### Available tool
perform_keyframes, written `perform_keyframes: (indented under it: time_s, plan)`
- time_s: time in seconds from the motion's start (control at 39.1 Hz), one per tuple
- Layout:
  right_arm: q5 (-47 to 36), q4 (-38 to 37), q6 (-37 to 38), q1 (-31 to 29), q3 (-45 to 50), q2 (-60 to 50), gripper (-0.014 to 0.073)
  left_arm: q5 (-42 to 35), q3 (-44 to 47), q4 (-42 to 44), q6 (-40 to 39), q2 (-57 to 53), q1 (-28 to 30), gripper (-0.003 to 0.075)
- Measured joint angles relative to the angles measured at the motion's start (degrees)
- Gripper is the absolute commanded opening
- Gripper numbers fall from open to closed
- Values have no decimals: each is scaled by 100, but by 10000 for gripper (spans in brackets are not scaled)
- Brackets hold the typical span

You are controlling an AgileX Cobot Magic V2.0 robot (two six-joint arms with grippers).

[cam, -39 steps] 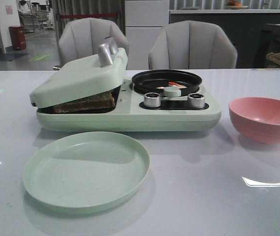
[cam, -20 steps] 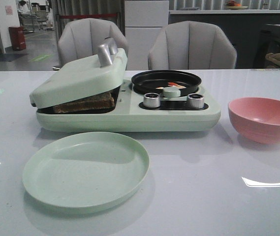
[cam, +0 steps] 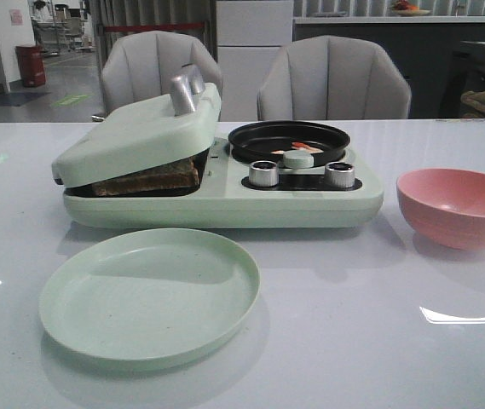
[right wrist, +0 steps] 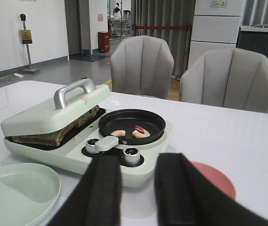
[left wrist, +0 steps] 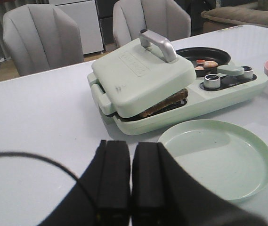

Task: Make breakfast with bread and shrimp

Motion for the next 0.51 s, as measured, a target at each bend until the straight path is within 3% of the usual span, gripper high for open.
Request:
perform_keyframes:
  time_s: [0.51]
  plan:
    - [0, 0, -11, 0, 0, 0, 128, 0, 0, 0, 0, 0, 0, 114]
